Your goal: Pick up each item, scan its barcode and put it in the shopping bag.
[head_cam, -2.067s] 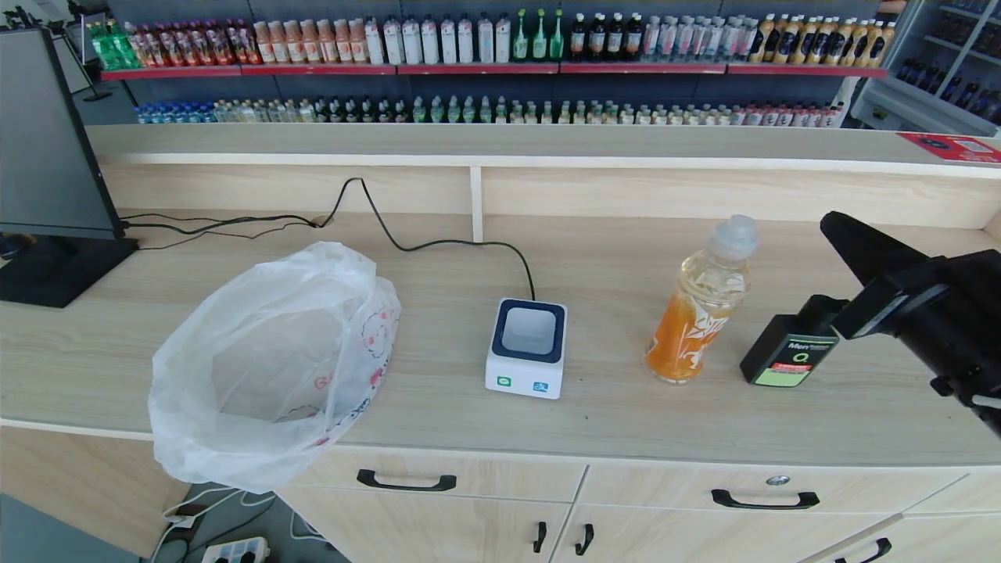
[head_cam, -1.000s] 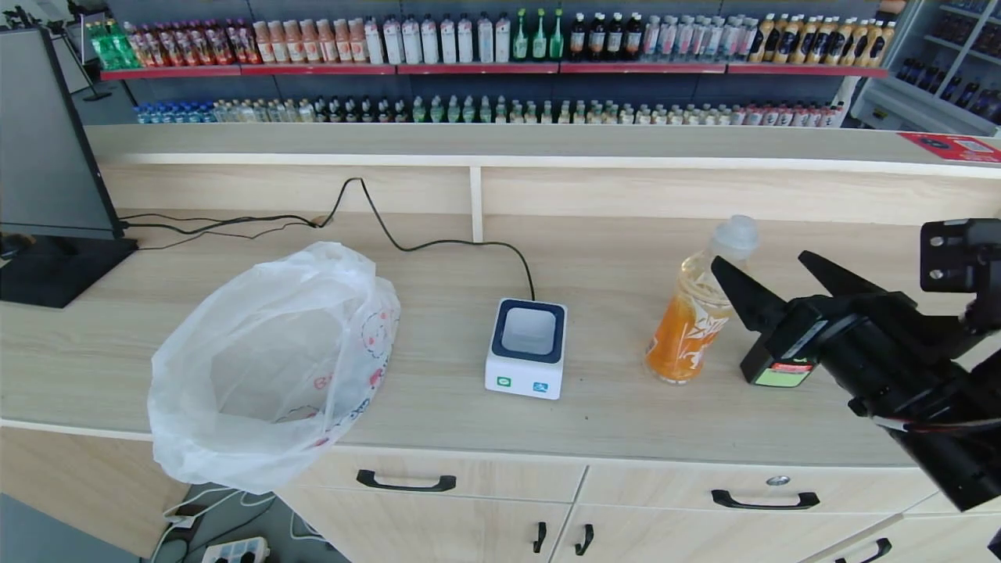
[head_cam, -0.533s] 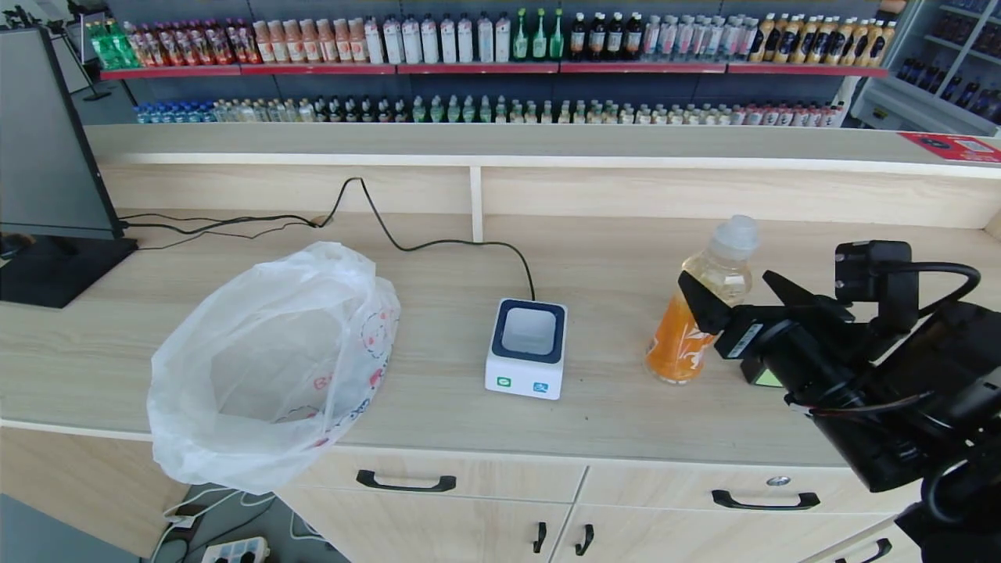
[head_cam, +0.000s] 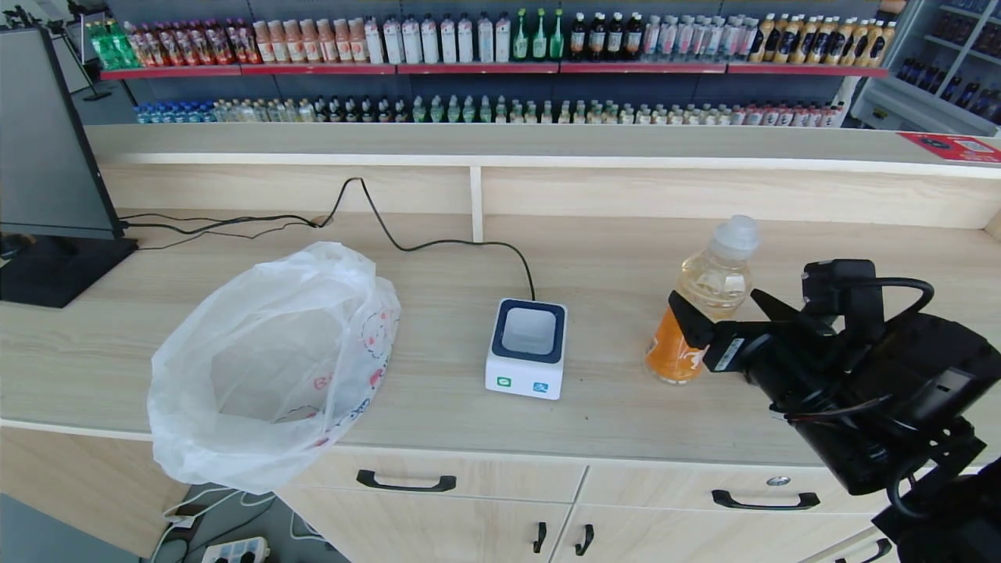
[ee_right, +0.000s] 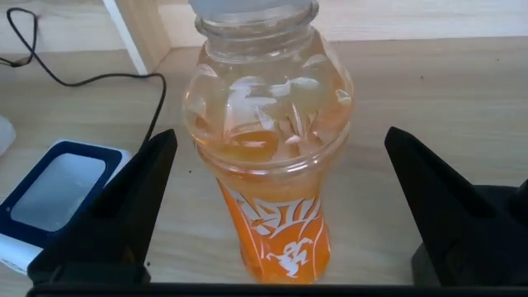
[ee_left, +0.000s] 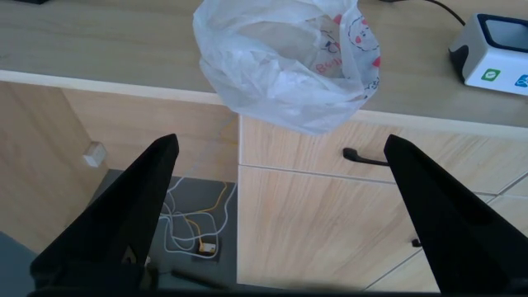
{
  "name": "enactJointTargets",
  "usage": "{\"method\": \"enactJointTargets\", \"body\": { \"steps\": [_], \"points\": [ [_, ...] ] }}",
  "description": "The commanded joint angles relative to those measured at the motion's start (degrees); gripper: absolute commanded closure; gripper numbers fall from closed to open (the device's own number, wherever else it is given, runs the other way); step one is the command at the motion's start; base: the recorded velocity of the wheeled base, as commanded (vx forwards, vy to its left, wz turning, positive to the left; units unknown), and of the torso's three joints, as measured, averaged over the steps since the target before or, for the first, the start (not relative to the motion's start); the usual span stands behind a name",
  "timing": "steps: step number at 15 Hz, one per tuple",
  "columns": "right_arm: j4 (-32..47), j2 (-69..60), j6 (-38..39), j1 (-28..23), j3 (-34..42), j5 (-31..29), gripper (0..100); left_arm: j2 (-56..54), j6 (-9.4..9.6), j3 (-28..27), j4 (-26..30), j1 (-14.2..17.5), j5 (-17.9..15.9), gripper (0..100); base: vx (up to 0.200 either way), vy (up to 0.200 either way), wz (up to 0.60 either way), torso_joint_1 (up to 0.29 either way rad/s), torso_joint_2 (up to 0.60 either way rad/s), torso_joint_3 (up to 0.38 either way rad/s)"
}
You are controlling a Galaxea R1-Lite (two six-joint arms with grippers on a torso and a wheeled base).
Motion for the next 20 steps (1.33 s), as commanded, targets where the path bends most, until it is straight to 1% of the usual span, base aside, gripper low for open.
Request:
{"method": "enactJointTargets", "body": {
  "steps": [1,5,6,8,15,20],
  "points": [
    [-0.1,2.2,0.0,-0.3,-0.1,0.0,0,0.0,-0.01,0.0,0.0,0.0,0.0,0,0.000,0.000,0.00,0.000,0.00,0.000],
    [-0.1,4.4,0.1,-0.8,-1.3,0.0,0,0.0,-0.01,0.0,0.0,0.0,0.0,0,0.000,0.000,0.00,0.000,0.00,0.000],
    [-0.1,6.0,0.1,-1.5,-3.0,0.0,0,0.0,-0.01,0.0,0.0,0.0,0.0,0,0.000,0.000,0.00,0.000,0.00,0.000],
    [-0.1,7.3,0.1,-2.2,-3.7,0.0,0,0.0,-0.01,0.0,0.0,0.0,0.0,0,0.000,0.000,0.00,0.000,0.00,0.000],
    [-0.1,10.1,0.4,-2.2,-3.9,0.0,0,0.0,-0.01,0.0,0.0,0.0,0.0,0,0.000,0.000,0.00,0.000,0.00,0.000],
    [-0.1,12.6,0.9,-2.0,-5.8,0.0,0,0.0,-0.01,0.0,0.0,0.0,0.0,0,0.000,0.000,0.00,0.000,0.00,0.000]
  ]
}}
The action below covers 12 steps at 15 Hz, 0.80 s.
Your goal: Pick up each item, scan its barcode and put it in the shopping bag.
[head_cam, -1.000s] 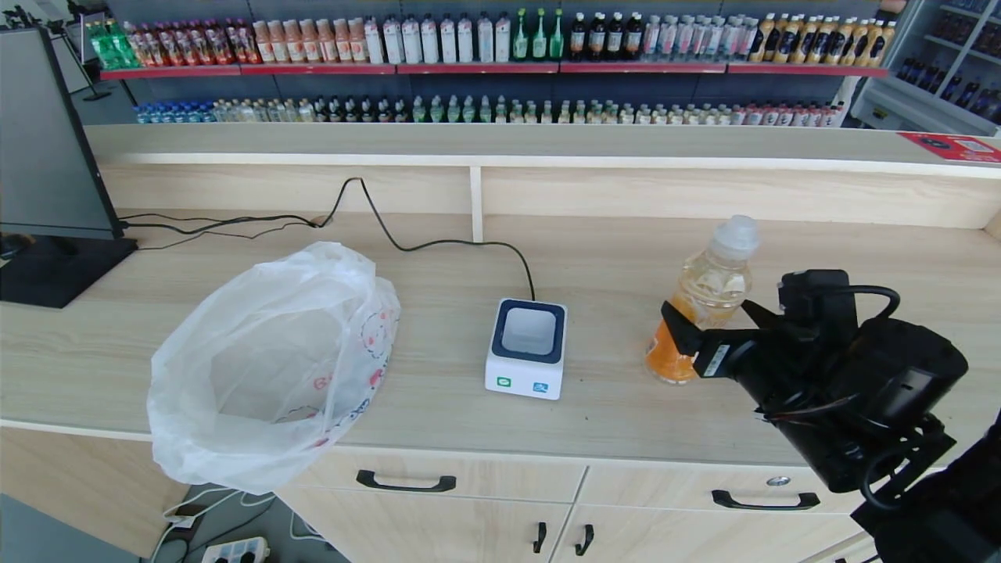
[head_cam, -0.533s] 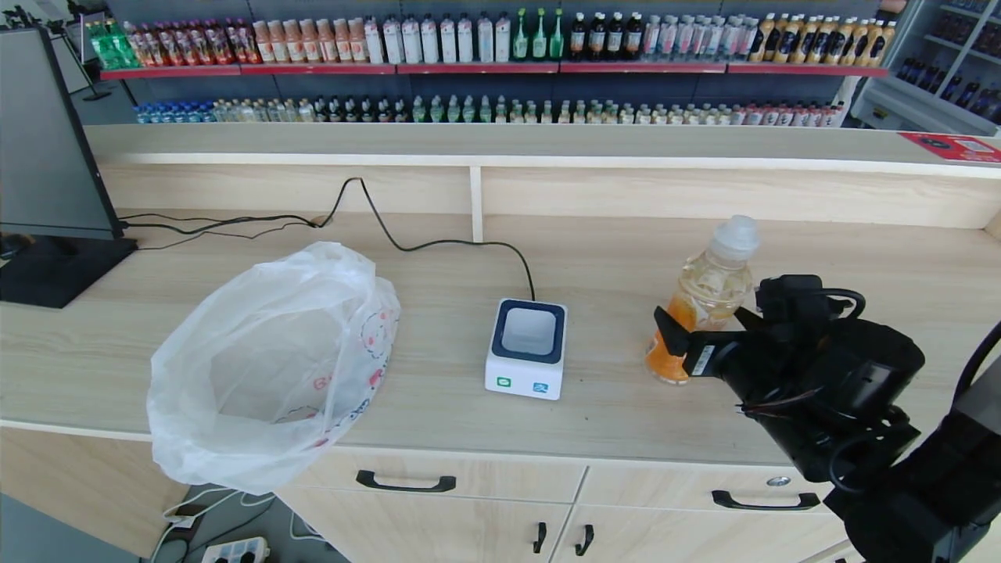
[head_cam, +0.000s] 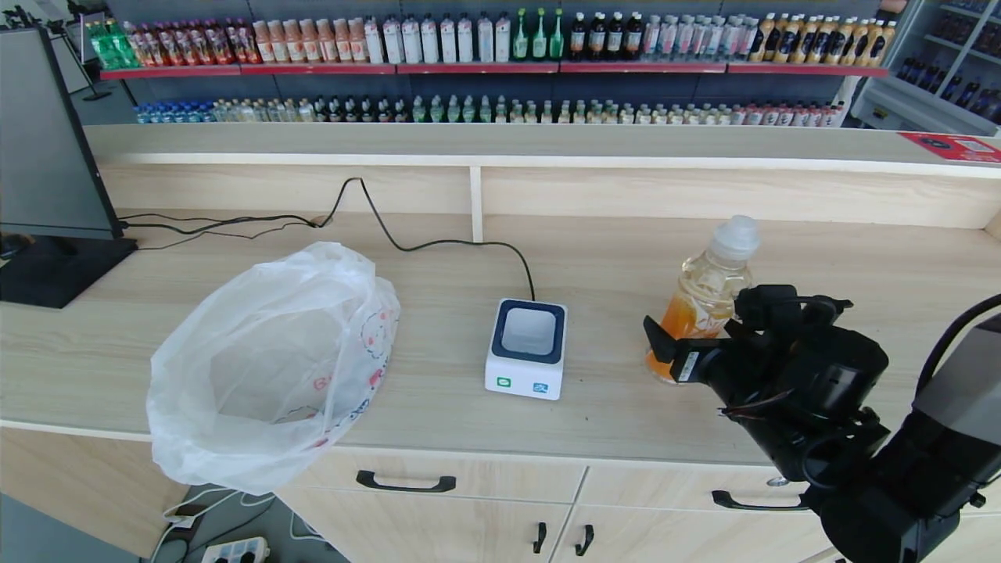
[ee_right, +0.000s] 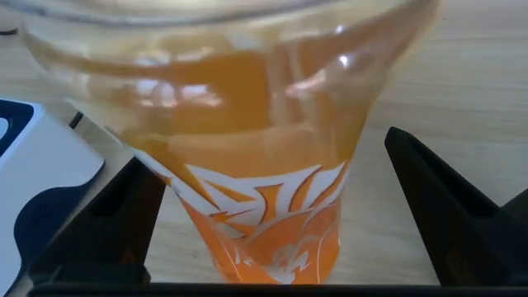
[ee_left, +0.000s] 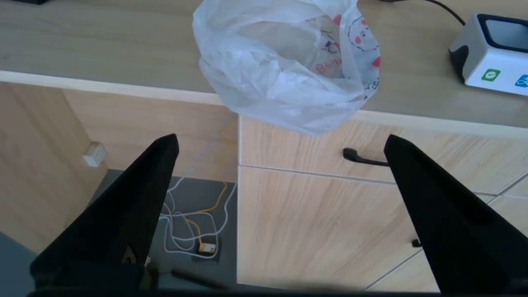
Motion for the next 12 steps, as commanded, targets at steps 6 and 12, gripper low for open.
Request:
{"method": "enactJointTargets", "body": {
  "steps": [6,12],
  "points": [
    [-0.1,1.8,1.1,0.1,-2.6,0.0,0,0.0,-0.01,0.0,0.0,0.0,0.0,0,0.000,0.000,0.00,0.000,0.00,0.000],
    [-0.1,1.8,1.1,0.0,-2.9,0.0,0,0.0,-0.01,0.0,0.0,0.0,0.0,0,0.000,0.000,0.00,0.000,0.00,0.000]
  ]
}}
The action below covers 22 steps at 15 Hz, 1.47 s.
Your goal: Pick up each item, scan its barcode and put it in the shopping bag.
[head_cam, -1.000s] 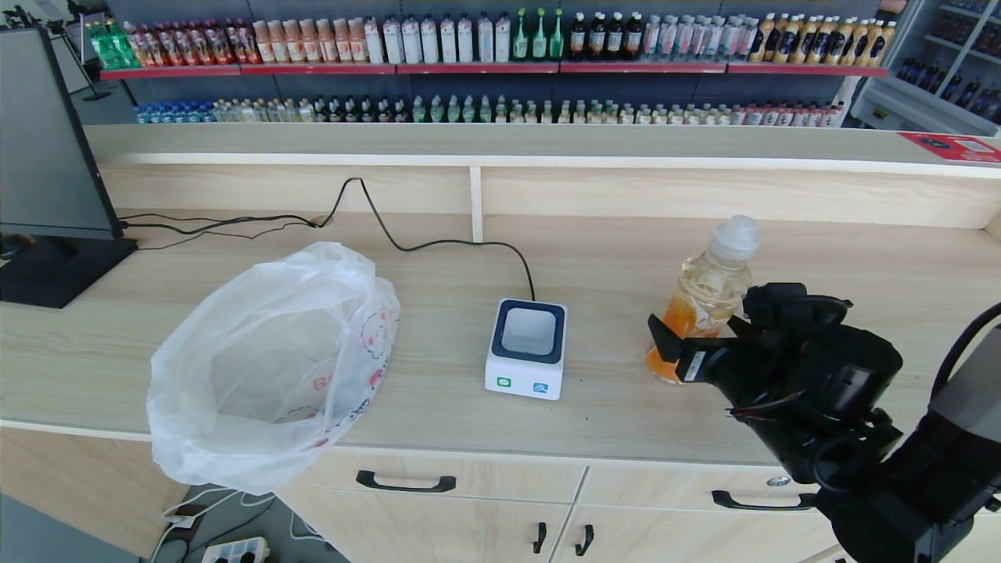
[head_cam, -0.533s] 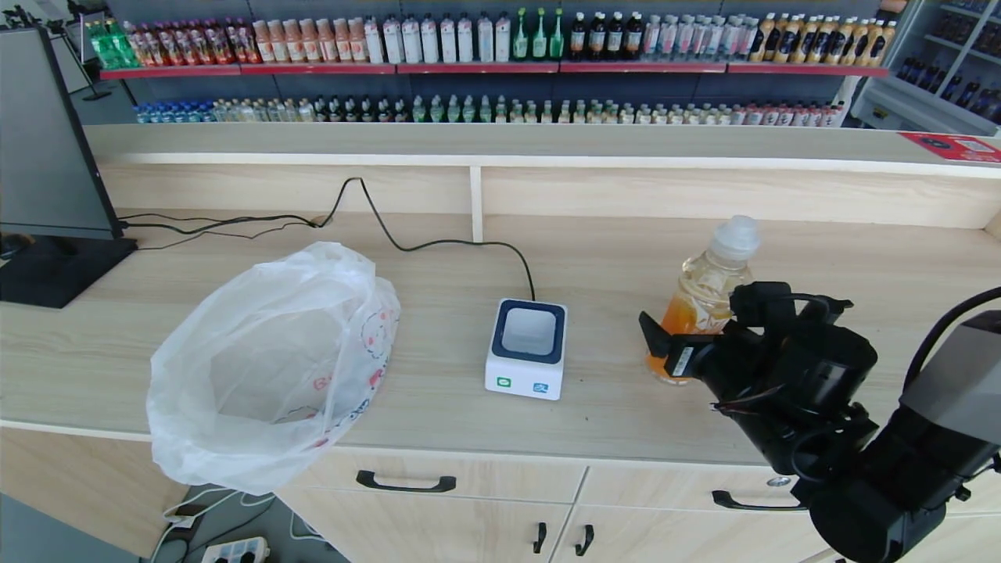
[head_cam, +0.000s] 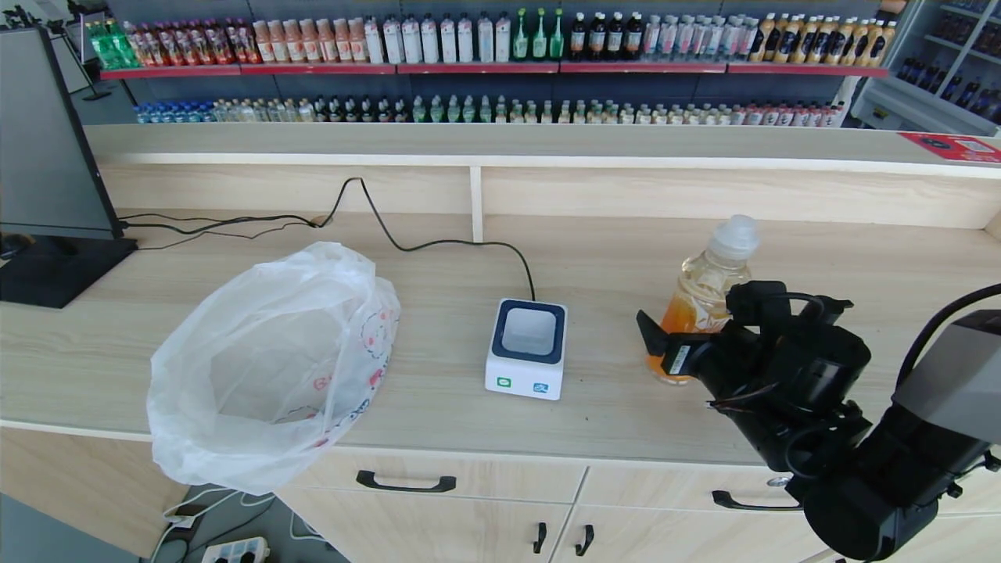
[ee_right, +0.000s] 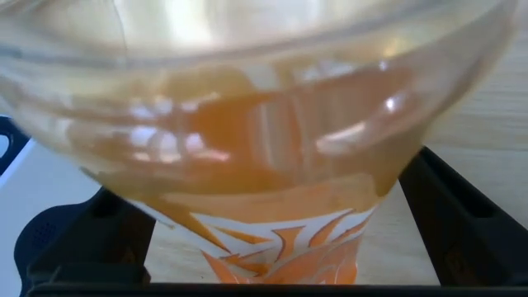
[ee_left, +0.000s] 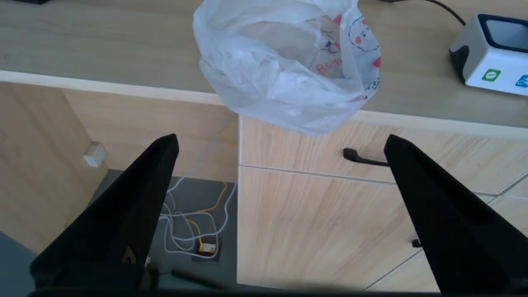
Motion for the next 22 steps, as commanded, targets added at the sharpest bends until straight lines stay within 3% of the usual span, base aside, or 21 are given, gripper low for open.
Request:
{"method": "enactJointTargets", "body": {
  "steps": [1,3,4,22],
  "points": [
    [0.0,-0.1,0.0,0.0,0.0,0.0,0,0.0,-0.01,0.0,0.0,0.0,0.0,0,0.000,0.000,0.00,0.000,0.00,0.000],
    [0.0,-0.2,0.0,0.0,0.0,0.0,0,0.0,-0.01,0.0,0.0,-0.1,0.0,0,0.000,0.000,0.00,0.000,0.00,0.000],
    [0.0,-0.2,0.0,0.0,0.0,0.0,100,0.0,-0.01,0.0,0.0,-0.1,0.0,0,0.000,0.000,0.00,0.000,0.00,0.000],
    [0.0,-4.5,0.4,0.0,0.7,0.0,100,0.0,-0.01,0.0,0.0,-0.1,0.0,0,0.000,0.000,0.00,0.000,0.00,0.000]
  ]
}}
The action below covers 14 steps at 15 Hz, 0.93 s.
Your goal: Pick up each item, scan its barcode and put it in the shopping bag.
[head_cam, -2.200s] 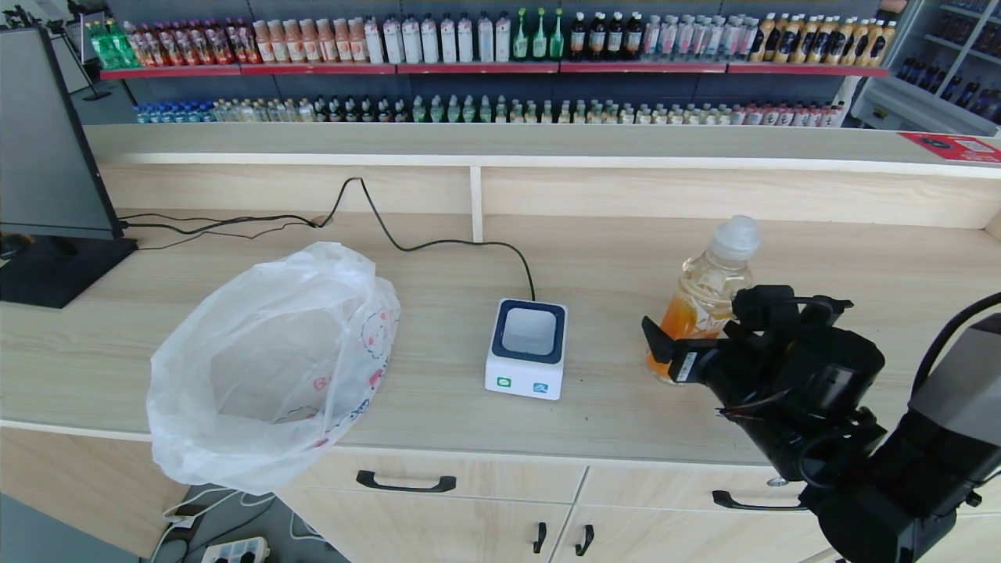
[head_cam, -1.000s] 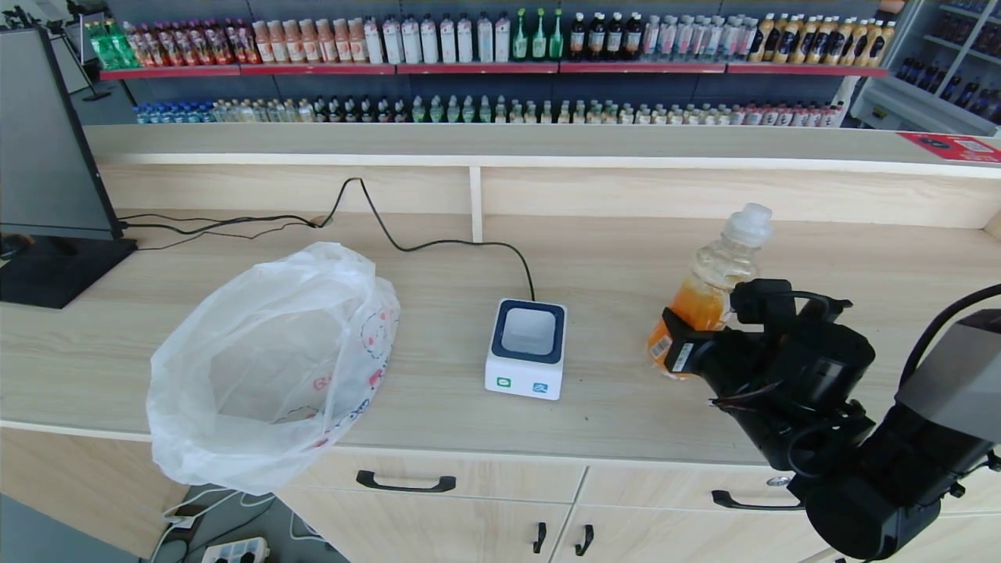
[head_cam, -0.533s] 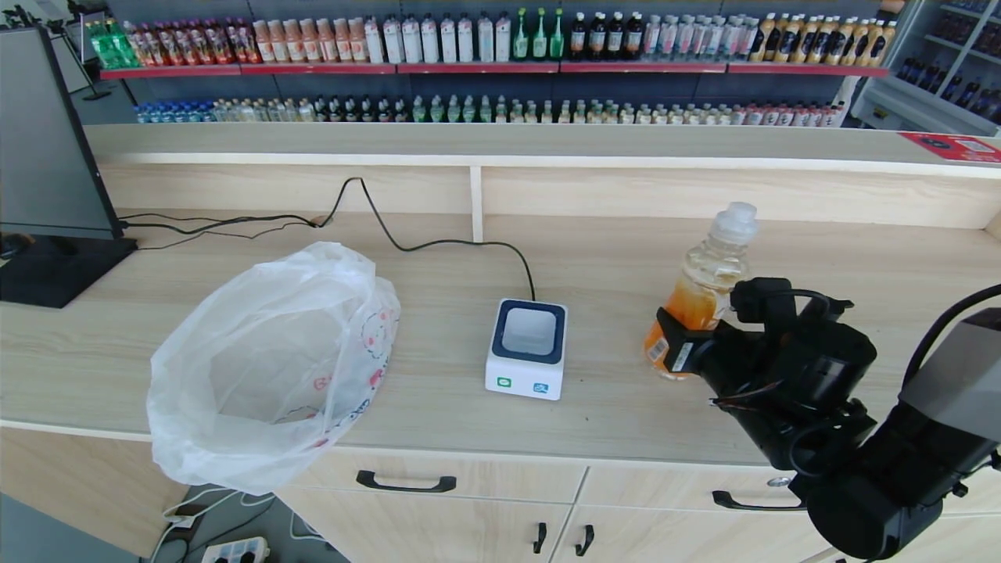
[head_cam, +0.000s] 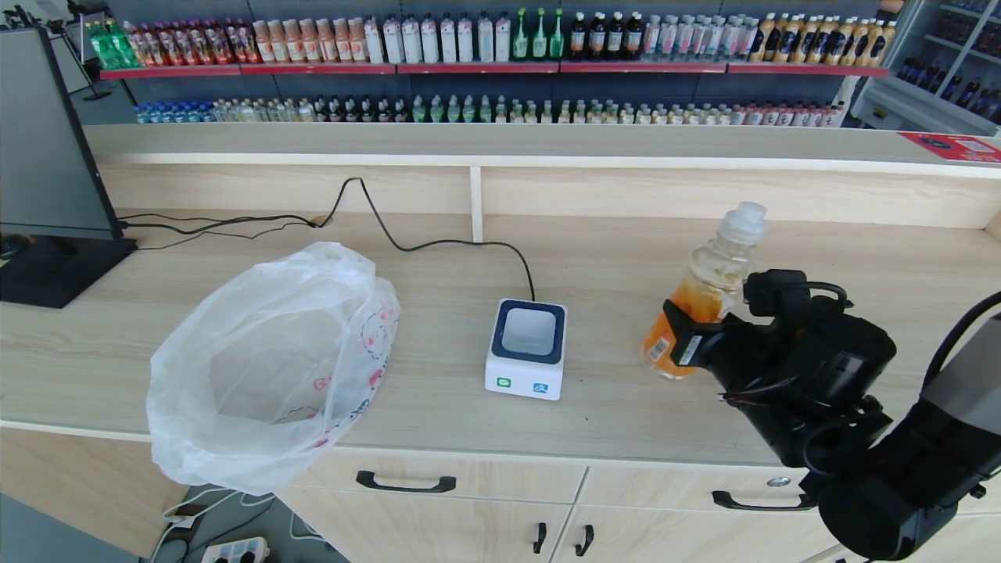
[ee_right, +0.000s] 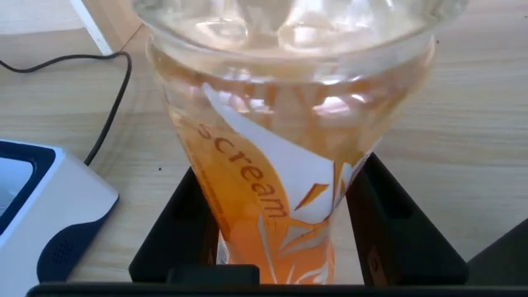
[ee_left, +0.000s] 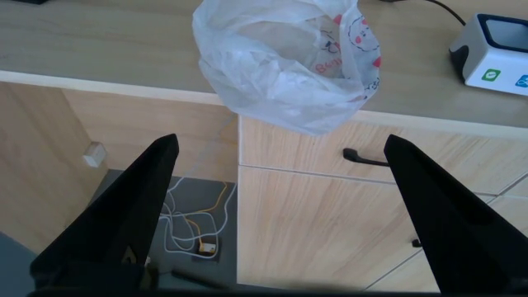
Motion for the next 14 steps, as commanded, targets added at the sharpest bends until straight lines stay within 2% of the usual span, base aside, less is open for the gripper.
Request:
{"method": "enactJointTargets", "body": {
  "steps": [1,14],
  "points": [
    [-0.2,-1.8,0.0,0.0,0.1,0.0,100,0.0,-0.01,0.0,0.0,0.0,0.0,0,0.000,0.000,0.00,0.000,0.00,0.000],
    [-0.2,-6.5,-0.1,0.0,0.2,0.0,100,0.0,-0.01,0.0,0.0,0.0,0.0,0,0.000,0.000,0.00,0.000,0.00,0.000]
  ]
}}
